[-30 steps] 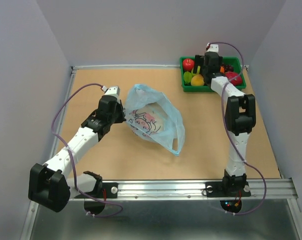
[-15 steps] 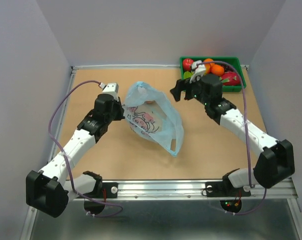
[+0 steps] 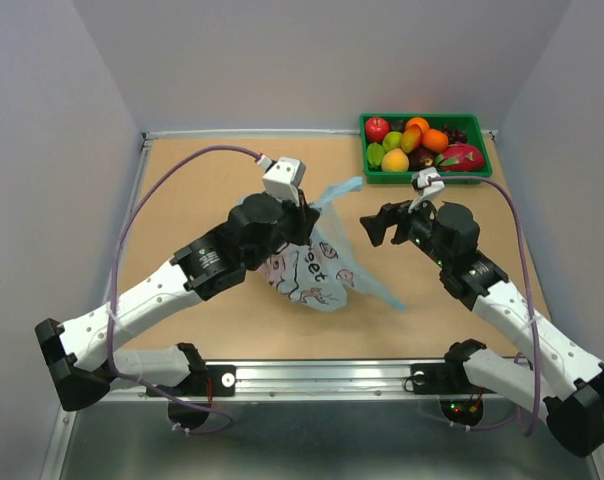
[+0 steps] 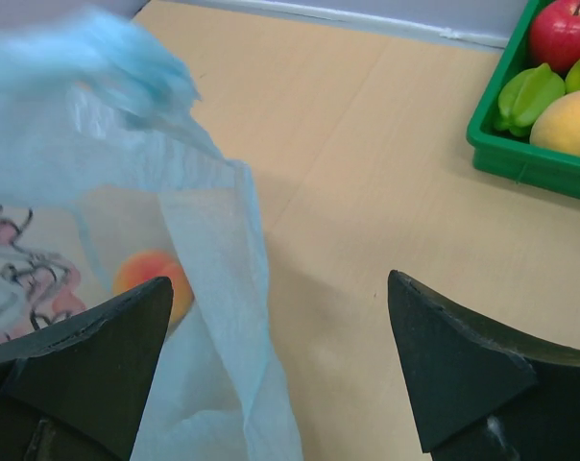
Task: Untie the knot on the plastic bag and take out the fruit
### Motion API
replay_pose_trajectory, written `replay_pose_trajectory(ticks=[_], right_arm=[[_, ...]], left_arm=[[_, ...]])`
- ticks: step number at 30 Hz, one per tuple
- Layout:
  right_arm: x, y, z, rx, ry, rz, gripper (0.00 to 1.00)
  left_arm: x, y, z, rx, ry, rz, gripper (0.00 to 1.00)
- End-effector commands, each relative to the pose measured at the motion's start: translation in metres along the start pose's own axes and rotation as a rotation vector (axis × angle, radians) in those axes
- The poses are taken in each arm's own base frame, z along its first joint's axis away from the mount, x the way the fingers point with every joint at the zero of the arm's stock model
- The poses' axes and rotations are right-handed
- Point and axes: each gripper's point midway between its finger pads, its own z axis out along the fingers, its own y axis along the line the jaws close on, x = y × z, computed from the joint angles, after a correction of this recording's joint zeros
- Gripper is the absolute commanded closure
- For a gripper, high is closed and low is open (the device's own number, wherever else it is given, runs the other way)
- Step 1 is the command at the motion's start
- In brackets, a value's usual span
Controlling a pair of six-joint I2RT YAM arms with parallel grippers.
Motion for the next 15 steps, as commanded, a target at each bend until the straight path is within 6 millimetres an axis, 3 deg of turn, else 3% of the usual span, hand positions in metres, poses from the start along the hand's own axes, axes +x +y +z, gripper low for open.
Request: replay_pose_trajectory(ticks=[1,2,7,8,10,11,15], right_arm=[[0.009,0.008,-0.008,-0.05,-0.004,0.018,0.03],[0.016,0.01,-0.009,-0.064,0.012,0.023,0.03],[0.027,0.037,-0.015,-0.199,0.061,0.026,0.06],[0.028,0.049,-0.016,-0.243,0.072,0.029,0.07],[0.034,0.061,-0.015,-0.282,0.101,0.031,0.07],[0.041,0.066,-0.011,-0.294,0.129,0.03,0.07],[0.067,0.112,-0.006,-0.39,0.221,0.005,0.07]], left_arm=[[0.082,0.052,0.002,-0.217,0.154,-0.049,1.0],[0.101,0.065,-0.002,-0.261,0.184,-0.054,1.0],[0.117,0.103,-0.034,-0.424,0.121,-0.216,1.0],[0.132,0.115,-0.042,-0.466,0.14,-0.22,1.0],[0.136,0.121,-0.052,-0.481,0.11,-0.302,1.0],[0.15,0.129,-0.058,-0.503,0.128,-0.311,1.0],[0.17,0.13,-0.074,-0.475,0.144,-0.431,1.0]])
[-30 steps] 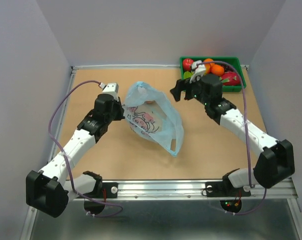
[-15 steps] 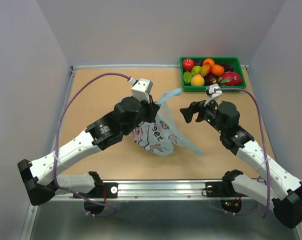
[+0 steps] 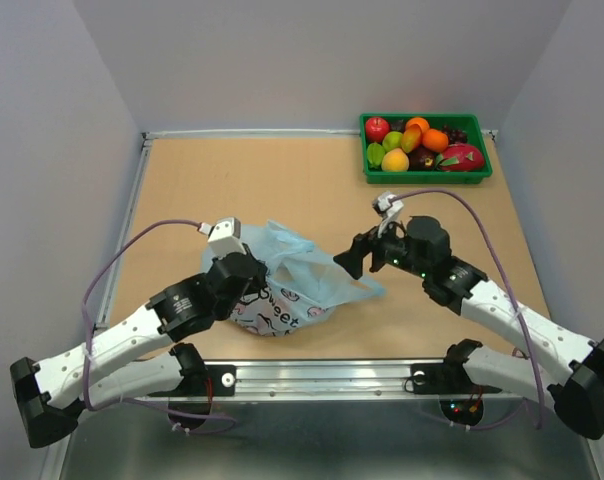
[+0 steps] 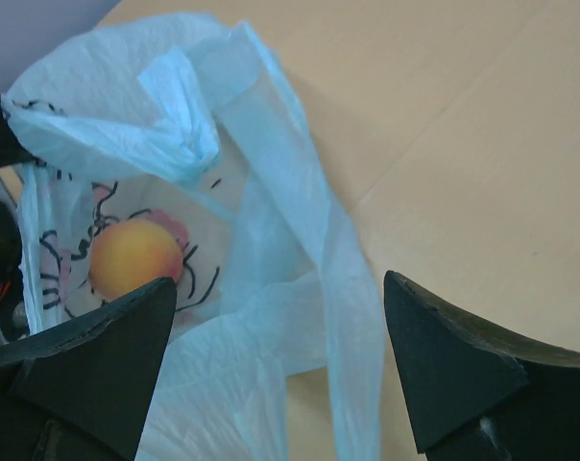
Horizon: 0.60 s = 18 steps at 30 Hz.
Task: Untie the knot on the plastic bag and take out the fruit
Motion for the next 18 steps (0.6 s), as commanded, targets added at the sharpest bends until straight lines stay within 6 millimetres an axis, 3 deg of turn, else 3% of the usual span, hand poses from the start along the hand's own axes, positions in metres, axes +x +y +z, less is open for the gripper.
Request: replay_pose_trajectory(ticks=[1,4,10,13,15,18], right_arm=[[0.013,0.051,0.02,-0.136,0.074,-0.025,0.08],[0.037,0.079,0.034,-0.184,0.15,-0.045,0.1],[0.078,0.138,0.053,-0.306,0.264,-0.084,0.12],[0.089,0.157,0.065,-0.34,0.268,-0.077,0.12],[0.086,0.169,0.074,-0.355,0.22,-0.048,0.11],[0.091,0.177,0.083,-0.364,0.187,-0.013,0.08]], left_arm=[[0.02,0.025,-0.004,-0.043,0.023,-0.149,1.0],[0.036,0.038,-0.01,-0.052,0.065,-0.196,1.0],[0.041,0.044,-0.022,-0.012,0.077,-0.308,1.0],[0.043,0.048,-0.024,-0.02,0.081,-0.311,1.0],[0.044,0.05,-0.024,-0.028,0.083,-0.303,1.0],[0.045,0.053,-0.023,-0.042,0.082,-0.298,1.0]])
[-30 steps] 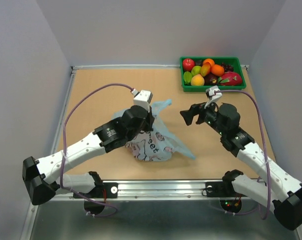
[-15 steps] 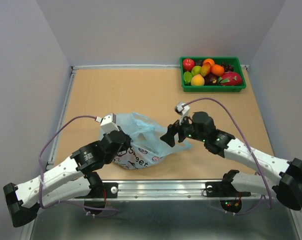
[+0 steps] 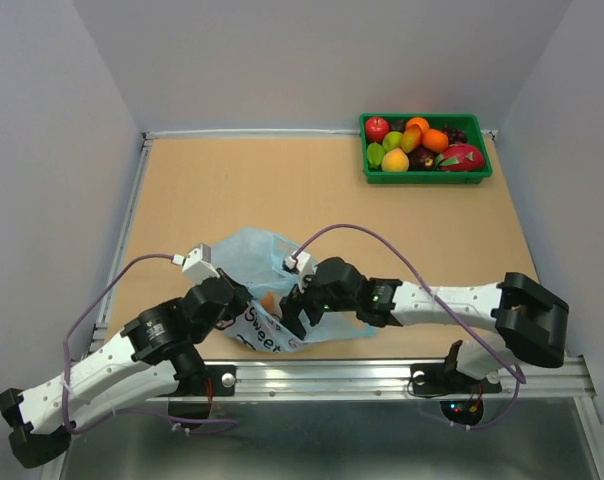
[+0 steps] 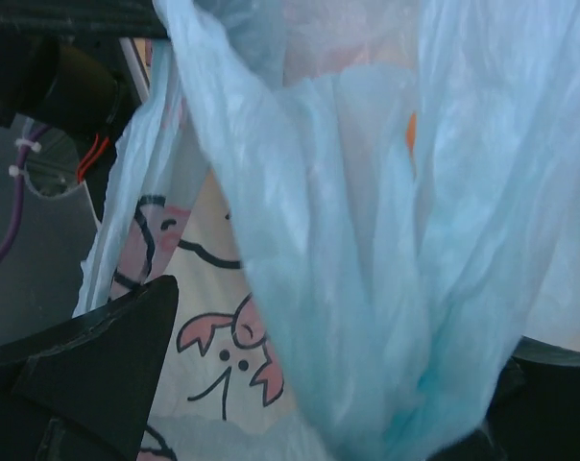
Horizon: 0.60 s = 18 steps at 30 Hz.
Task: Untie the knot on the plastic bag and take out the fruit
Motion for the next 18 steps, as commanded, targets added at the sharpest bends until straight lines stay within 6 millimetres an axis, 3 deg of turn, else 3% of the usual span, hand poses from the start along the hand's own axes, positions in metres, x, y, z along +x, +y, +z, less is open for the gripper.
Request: replay_pose_trajectory(ticks=[1,3,8,13,18], right_arm=[[-0.061,0.021,0.013,-0.045,-0.243,0.018,0.06],[-0.057,0.016,0.026,-0.024,-0.245,0.018,0.01],[-0.059,0.019,0.054,-0.037,-0.284,-0.015,0.0],[-0.042,0.015,0.087,-0.053,-0.272,-0.039,0.0],[-0.042,0.018,0.101,-0.08,-0.326,-0.029,0.0]], left_arm=[[0.0,0.008,0.003,-0.036,-0.008,-0.01,1.0],[0.0,0.009,0.003,-0.038,-0.012,-0.01,1.0],[0.002,0.003,0.005,-0.019,-0.003,0.012,1.0],[0.002,-0.002,0.006,-0.01,0.004,0.032,1.0],[0.006,-0.003,0.008,0.0,0.017,0.036,1.0]])
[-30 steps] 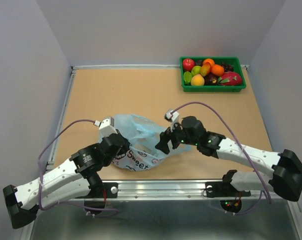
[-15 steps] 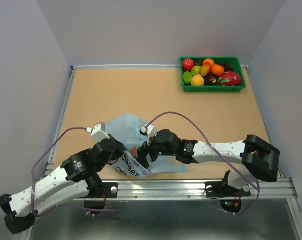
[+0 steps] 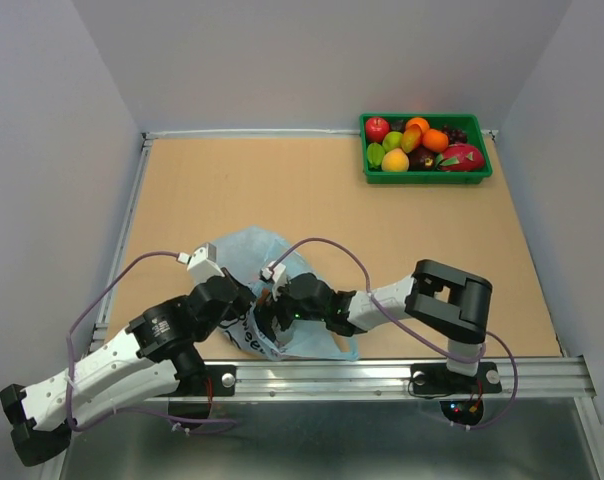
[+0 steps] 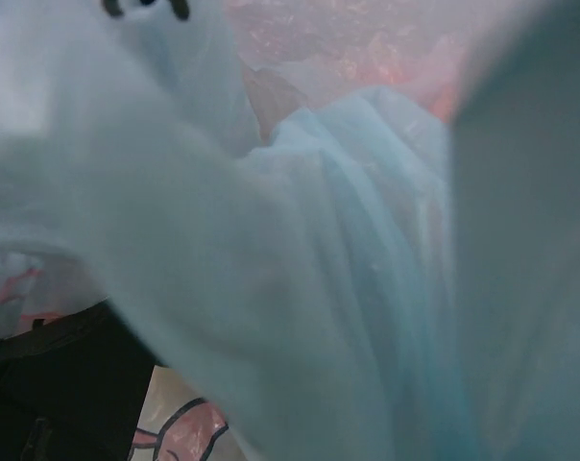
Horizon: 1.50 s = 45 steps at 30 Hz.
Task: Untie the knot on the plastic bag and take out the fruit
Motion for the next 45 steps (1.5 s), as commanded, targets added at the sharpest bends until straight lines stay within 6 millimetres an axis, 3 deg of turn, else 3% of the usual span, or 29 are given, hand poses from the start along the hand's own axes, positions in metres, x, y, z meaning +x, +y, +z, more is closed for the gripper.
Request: replay_pose_trajectory(ticks=[1,4,6,7,8,10,11,14,17,20,23,30,31,37,38,39,42,44,45], right_arm=[[-0.06,0.021,0.015,-0.056,-0.225,-0.022,0.0],[-0.06,0.01,0.019,0.001,-0.254,-0.02,0.03],[-0.06,0.002,0.02,0.038,-0.271,-0.019,0.11],[-0.058,-0.002,0.021,0.05,-0.275,-0.021,0.17],[-0.057,-0.002,0.021,0.052,-0.277,-0.019,0.31],[-0.057,-0.007,0.017,0.073,-0.297,-0.004,0.48],[-0.056,-0.009,0.015,0.082,-0.301,0.002,0.5],[-0.056,-0.013,0.002,0.11,-0.317,0.011,0.42],[-0.06,-0.019,-0.015,0.153,-0.339,0.008,0.18],[-0.068,-0.028,-0.028,0.214,-0.372,-0.003,0.06],[-0.074,-0.037,-0.034,0.268,-0.391,-0.032,0.0],[-0.098,-0.052,-0.024,0.374,-0.439,-0.104,0.0],[-0.093,-0.055,-0.017,0.382,-0.421,-0.13,0.0],[-0.112,-0.057,0.008,0.403,-0.485,-0.161,0.0],[-0.107,-0.062,0.015,0.415,-0.476,-0.164,0.0],[-0.116,-0.061,0.019,0.42,-0.498,-0.159,0.0],[-0.109,-0.076,0.029,0.489,-0.496,-0.158,0.0],[-0.115,-0.081,0.033,0.528,-0.515,-0.157,0.01],[-0.106,-0.088,0.038,0.55,-0.5,-0.161,0.02]], left_arm=[[0.0,-0.005,0.005,0.018,-0.009,0.005,1.0],[0.0,-0.006,0.005,0.022,-0.008,0.006,1.0],[-0.001,-0.006,0.005,0.02,-0.016,0.008,1.0],[-0.002,-0.006,0.005,0.02,-0.019,0.007,1.0],[-0.004,-0.005,0.005,0.017,-0.026,0.008,1.0],[-0.006,-0.004,0.005,0.012,-0.037,0.009,1.0],[-0.007,-0.004,0.005,0.009,-0.043,0.009,1.0],[-0.018,-0.002,0.001,-0.011,-0.083,0.006,1.0],[-0.03,0.001,-0.006,-0.032,-0.126,-0.002,1.0],[-0.039,0.002,-0.012,-0.04,-0.154,-0.002,1.0],[-0.048,-0.002,-0.018,-0.041,-0.176,0.018,1.0],[-0.065,-0.022,-0.029,-0.012,-0.194,0.087,1.0],[-0.064,-0.024,-0.028,-0.012,-0.189,0.105,1.0],[-0.055,-0.05,-0.021,0.054,-0.125,0.185,1.0],[-0.054,-0.055,-0.021,0.067,-0.119,0.189,1.0],[-0.052,-0.059,-0.021,0.082,-0.104,0.193,1.0],[-0.046,-0.068,-0.017,0.107,-0.074,0.21,1.0],[-0.045,-0.073,-0.016,0.122,-0.069,0.215,1.0],[-0.044,-0.075,-0.017,0.131,-0.064,0.216,1.0]])
